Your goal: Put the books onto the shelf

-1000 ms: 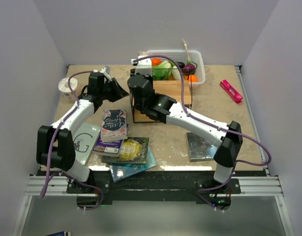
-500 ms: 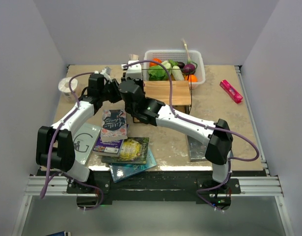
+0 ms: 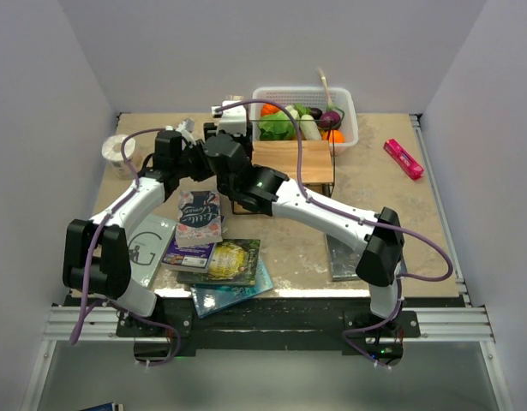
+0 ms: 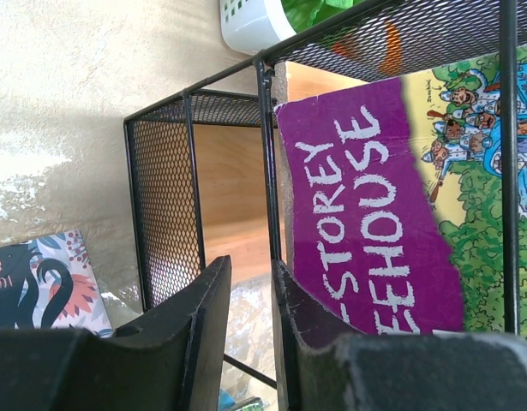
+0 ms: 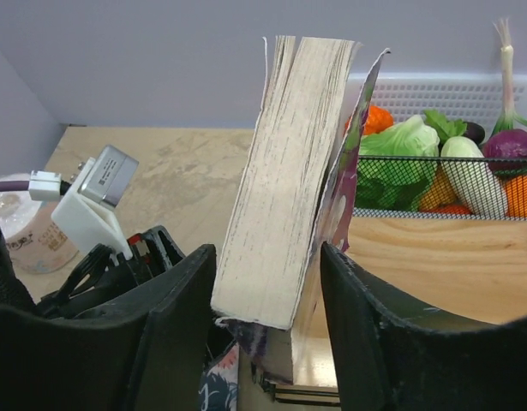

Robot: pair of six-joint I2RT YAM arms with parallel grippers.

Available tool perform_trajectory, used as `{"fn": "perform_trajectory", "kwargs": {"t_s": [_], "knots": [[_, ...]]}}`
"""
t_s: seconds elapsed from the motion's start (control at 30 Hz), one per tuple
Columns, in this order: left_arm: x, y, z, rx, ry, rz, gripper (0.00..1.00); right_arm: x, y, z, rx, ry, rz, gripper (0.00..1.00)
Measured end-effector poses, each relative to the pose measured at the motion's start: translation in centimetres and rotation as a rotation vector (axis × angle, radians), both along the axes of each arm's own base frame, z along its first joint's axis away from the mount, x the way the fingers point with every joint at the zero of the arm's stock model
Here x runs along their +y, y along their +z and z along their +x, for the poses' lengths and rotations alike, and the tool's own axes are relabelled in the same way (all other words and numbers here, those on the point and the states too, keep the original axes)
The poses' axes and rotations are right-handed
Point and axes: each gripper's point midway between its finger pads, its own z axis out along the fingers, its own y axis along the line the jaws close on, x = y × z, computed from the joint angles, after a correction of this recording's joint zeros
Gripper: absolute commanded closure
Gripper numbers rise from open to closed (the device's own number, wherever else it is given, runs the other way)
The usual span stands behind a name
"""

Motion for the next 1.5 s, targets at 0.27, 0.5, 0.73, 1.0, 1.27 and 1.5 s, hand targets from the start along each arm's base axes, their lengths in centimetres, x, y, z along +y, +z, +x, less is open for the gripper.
{"fn": "perform_trajectory", "kwargs": {"t_s": [0.27, 0.5, 0.73, 1.0, 1.27, 1.5], "knots": [[-0.1, 0.0, -0.1, 0.001, -0.005, -0.003, 0.69, -0.1, 0.3, -0.2, 0.015, 0.007, -0.008, 0.25], [0.2, -0.3, -0.2, 0.014, 0.006, 0.010, 0.64, -0.8, 0.1, -0.6, 0.037, 0.007, -0.047, 0.16], [2.6, -0.1, 0.3, 0.048, 0.082, 0.067, 0.57, -4.9, 5.3, -3.0, 0.014, 0.005, 0.021, 0.13], [9.2, 3.0, -1.2, 0.045, 0.340, 0.228, 0.49, -12.4, 6.6, -10.9, 0.086, 0.196, 0.261, 0.13], [13.2, 5.7, -8.0, -0.041, 0.485, 0.324, 0.51, -10.1, -9.9, -16.7, 0.454, 0.418, 0.285, 0.14], [12.8, -5.5, -15.2, 0.216, 0.429, 0.338, 0.47, -7.4, -16.3, -20.1, 0.662, 0.531, 0.375, 0.14]]}}
